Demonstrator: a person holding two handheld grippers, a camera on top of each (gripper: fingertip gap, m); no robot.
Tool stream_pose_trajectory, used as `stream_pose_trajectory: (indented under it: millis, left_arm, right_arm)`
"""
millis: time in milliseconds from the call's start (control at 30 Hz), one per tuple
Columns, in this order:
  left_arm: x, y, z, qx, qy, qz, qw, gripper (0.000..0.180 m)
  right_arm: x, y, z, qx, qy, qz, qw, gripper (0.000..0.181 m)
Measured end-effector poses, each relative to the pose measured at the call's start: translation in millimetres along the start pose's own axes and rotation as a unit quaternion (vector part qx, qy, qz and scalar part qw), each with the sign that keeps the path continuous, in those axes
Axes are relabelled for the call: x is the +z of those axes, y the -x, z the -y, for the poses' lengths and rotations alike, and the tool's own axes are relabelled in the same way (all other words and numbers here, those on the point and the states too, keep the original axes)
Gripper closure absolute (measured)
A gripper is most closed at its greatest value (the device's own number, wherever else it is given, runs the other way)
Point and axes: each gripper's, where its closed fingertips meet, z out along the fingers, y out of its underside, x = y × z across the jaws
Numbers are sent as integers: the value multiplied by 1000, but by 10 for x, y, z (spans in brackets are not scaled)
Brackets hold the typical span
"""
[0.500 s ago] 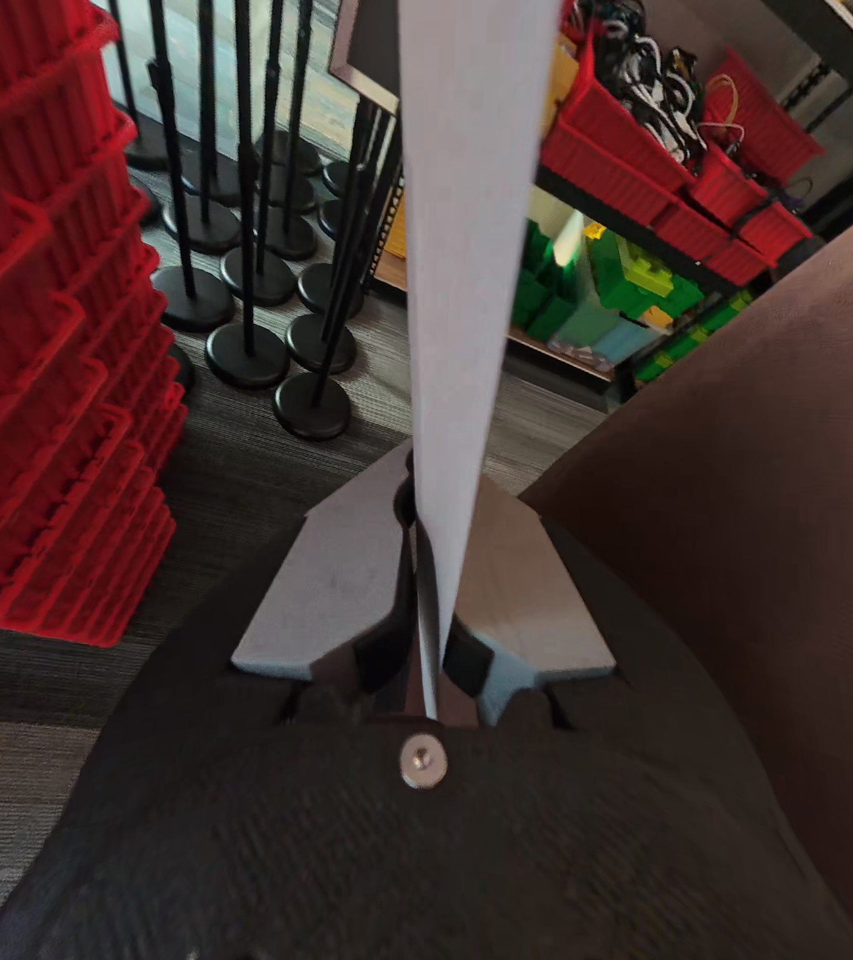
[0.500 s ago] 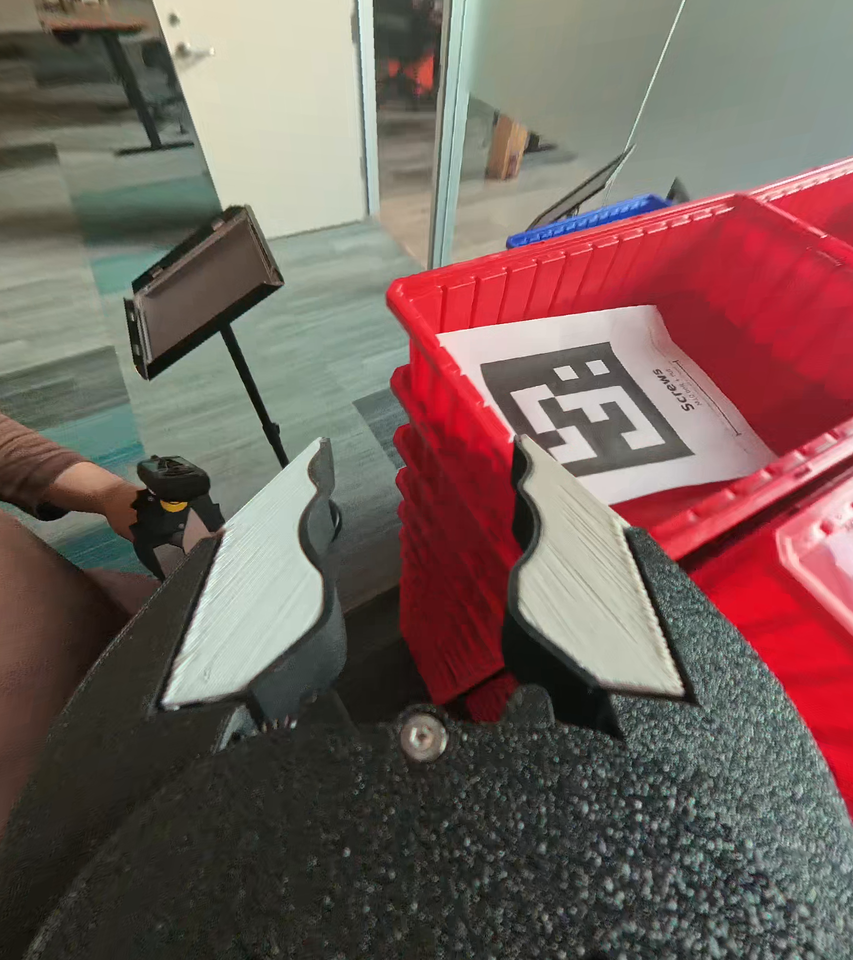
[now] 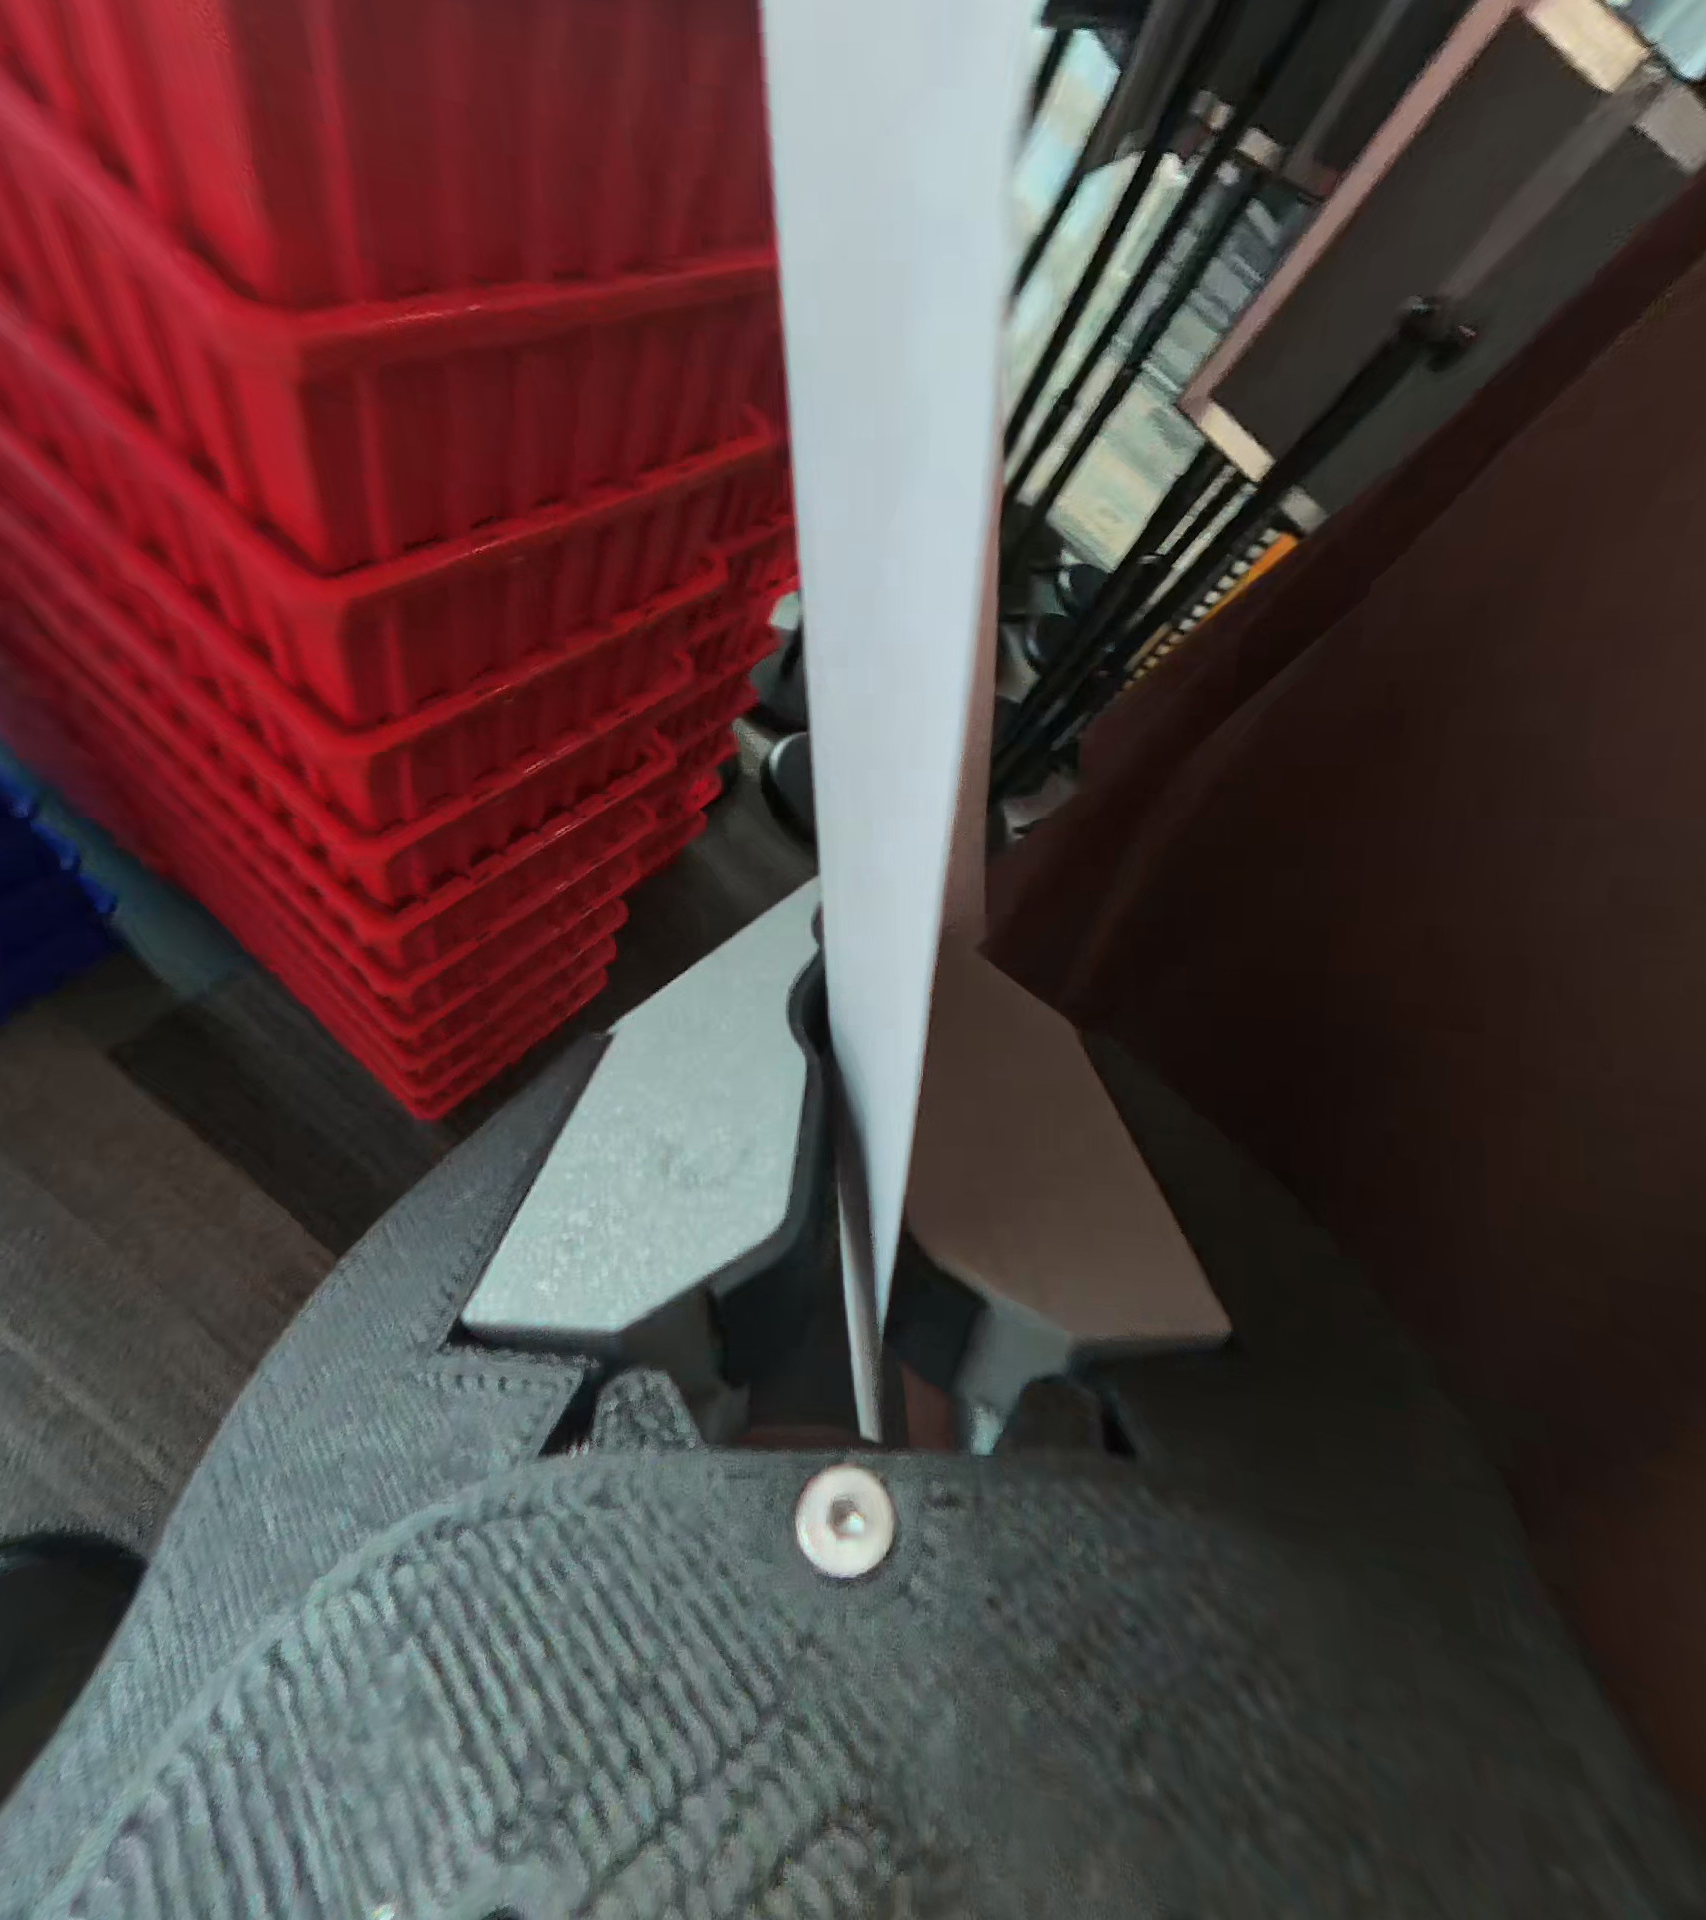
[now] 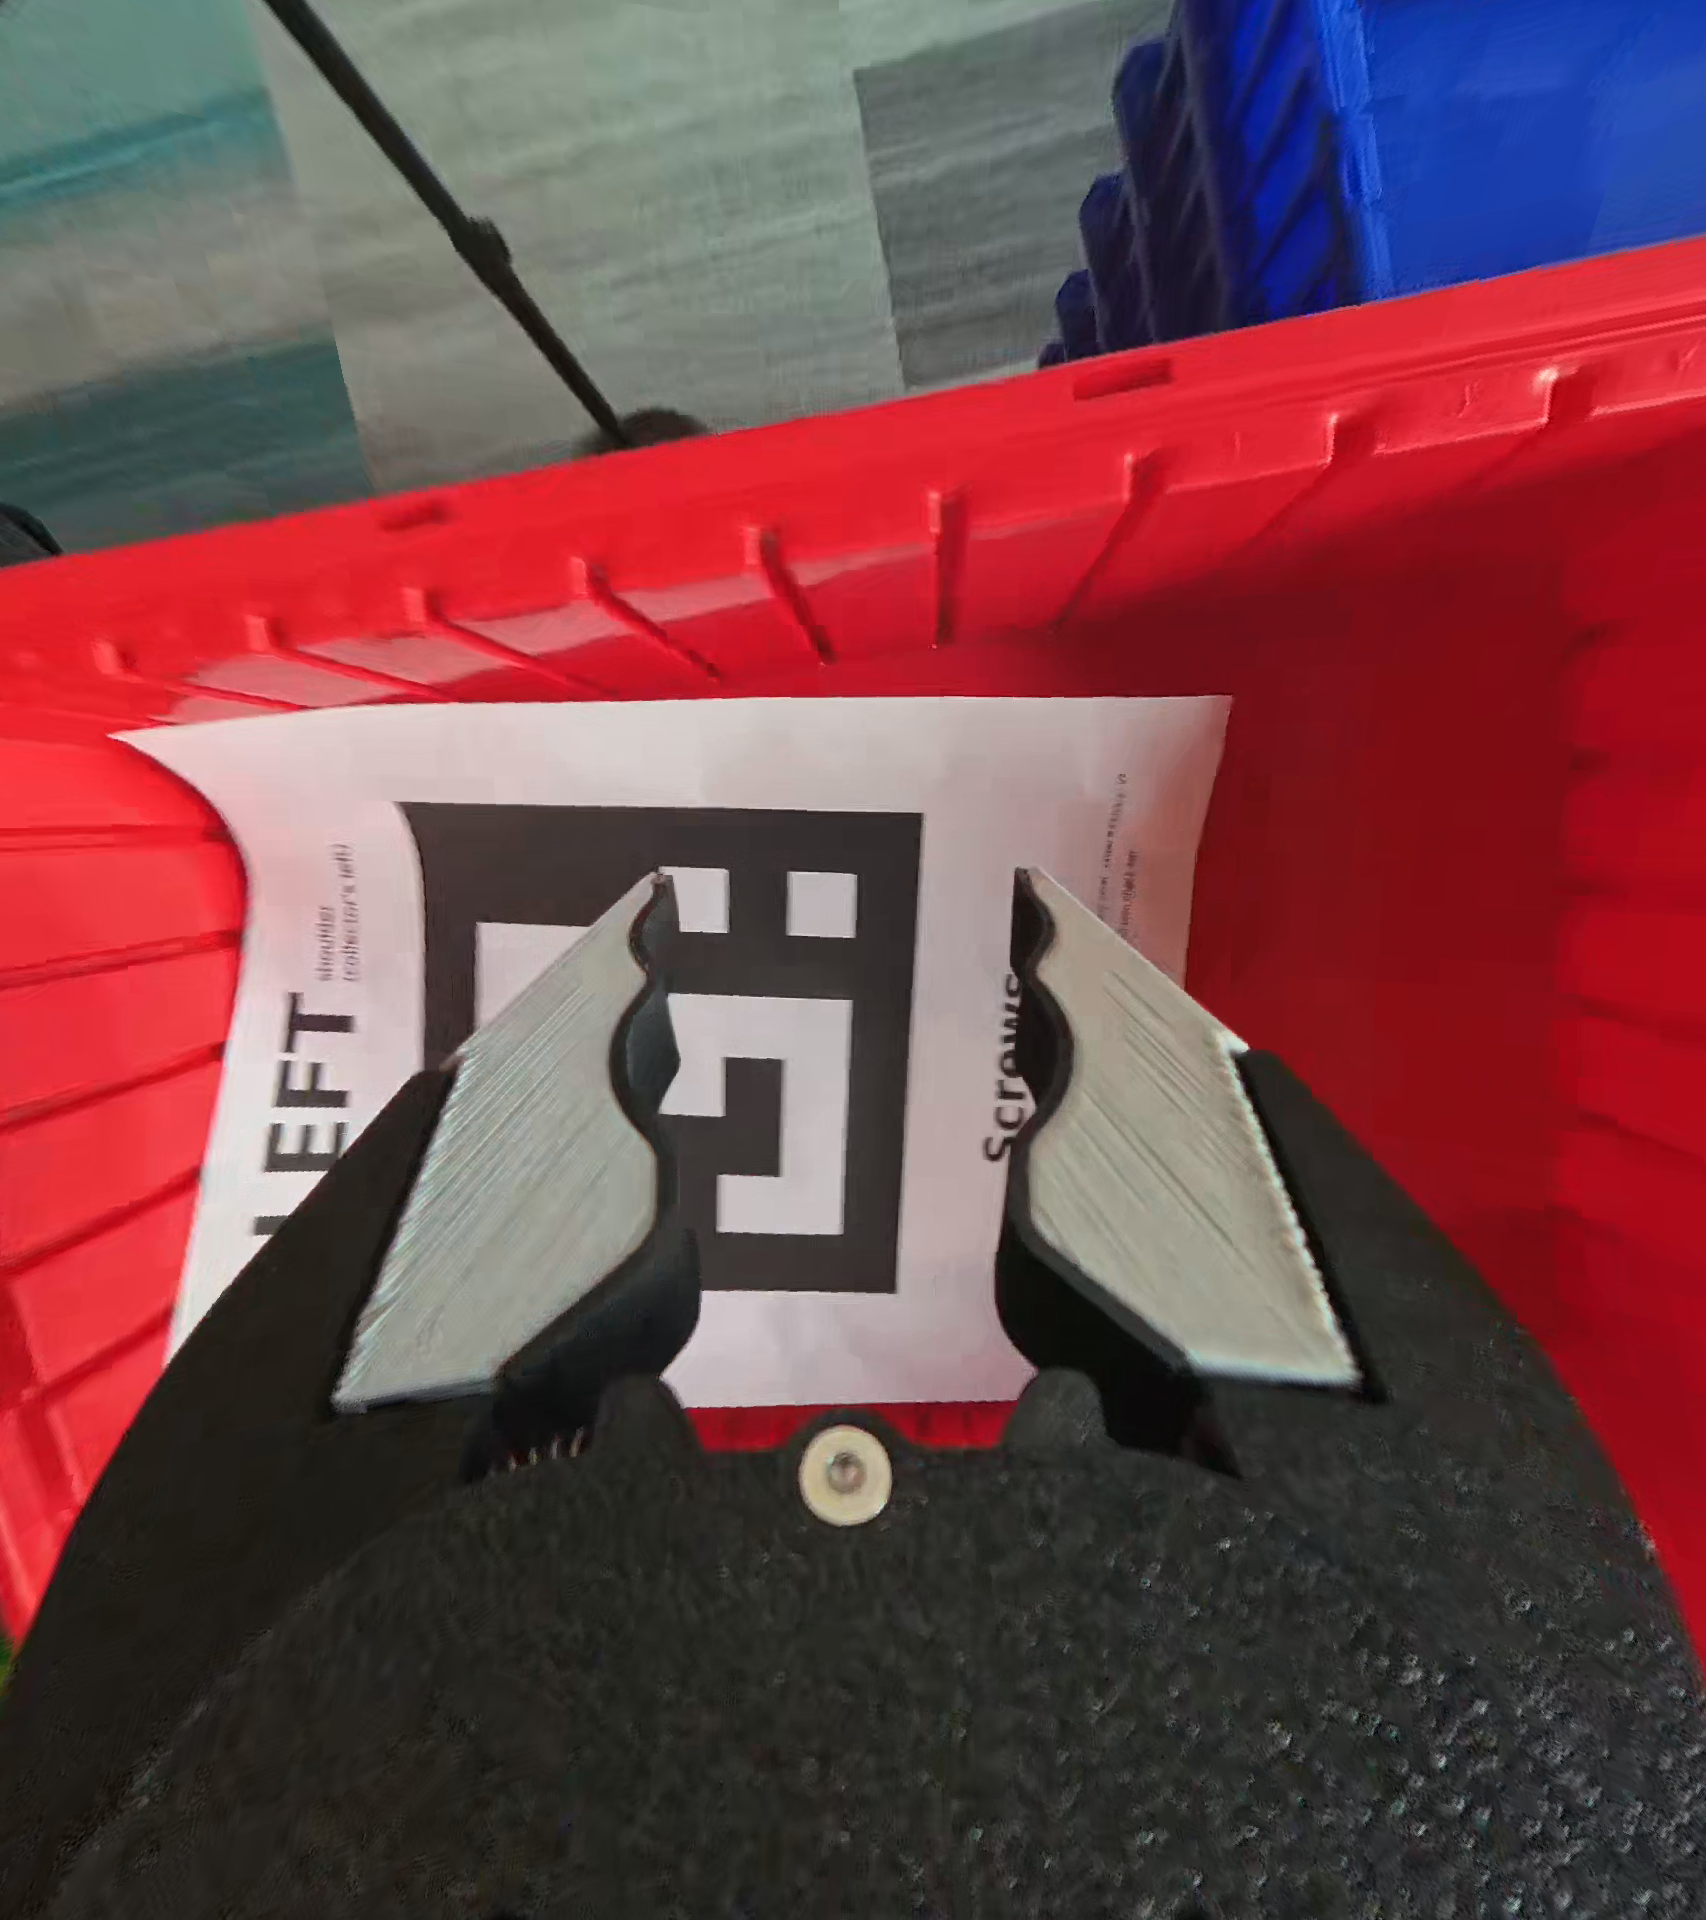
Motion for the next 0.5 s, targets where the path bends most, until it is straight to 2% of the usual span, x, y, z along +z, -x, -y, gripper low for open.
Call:
stream_pose_trajectory:
  millis: [133, 200, 333, 433, 500]
  left_arm:
    - [-82, 137, -104, -83, -32, 105, 991, 180]
    - [1, 103, -103, -124, -44, 135, 982, 180]
    - [333, -114, 75, -156, -80, 173, 969, 180]
    - [594, -250, 140, -146, -66, 205, 966, 180]
    - [724, -376, 202, -133, -54, 215, 966, 180]
  right_arm:
    - [409, -543, -49, -43, 80, 6, 996, 117]
    - [524, -689, 22, -75, 80, 28, 994, 122]
    - [713, -683, 5, -122, 95, 107, 982, 118]
    - [755, -574, 50, -158, 70, 158, 972, 132]
    - [767, -462, -43, -175, 83, 203, 960, 166]
